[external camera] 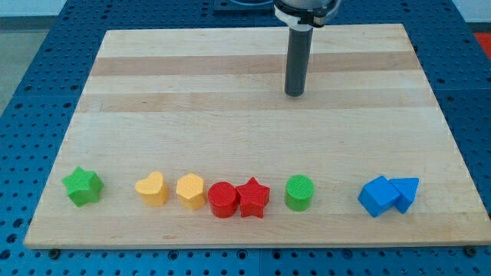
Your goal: Slide your arm to the yellow heart
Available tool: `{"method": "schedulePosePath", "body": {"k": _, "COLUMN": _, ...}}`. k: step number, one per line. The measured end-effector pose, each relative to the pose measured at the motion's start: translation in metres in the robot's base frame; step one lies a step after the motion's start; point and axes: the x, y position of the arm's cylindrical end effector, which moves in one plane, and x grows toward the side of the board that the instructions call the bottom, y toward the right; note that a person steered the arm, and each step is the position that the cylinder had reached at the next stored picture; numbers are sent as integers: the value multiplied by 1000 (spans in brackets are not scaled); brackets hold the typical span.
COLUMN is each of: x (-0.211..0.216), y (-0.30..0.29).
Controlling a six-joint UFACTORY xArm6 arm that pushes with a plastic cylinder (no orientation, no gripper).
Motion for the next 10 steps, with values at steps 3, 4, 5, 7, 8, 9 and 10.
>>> {"method": "schedulePosePath", "body": {"k": 3, "x": 0, "y": -11}}
{"method": "schedulePosePath", "body": {"k": 4, "x": 0, "y": -29}}
{"method": "schedulePosePath", "body": {"k": 5, "x": 0, "y": -47}}
{"method": "schedulePosePath", "body": {"k": 7, "x": 0, "y": -51}}
{"method": "schedulePosePath", "body": {"k": 8, "x": 0, "y": -51}}
{"method": "schedulePosePath", "body": {"k": 9, "x": 0, "y": -51}}
{"method": "schedulePosePath", "body": {"k": 10, "x": 0, "y": -51}}
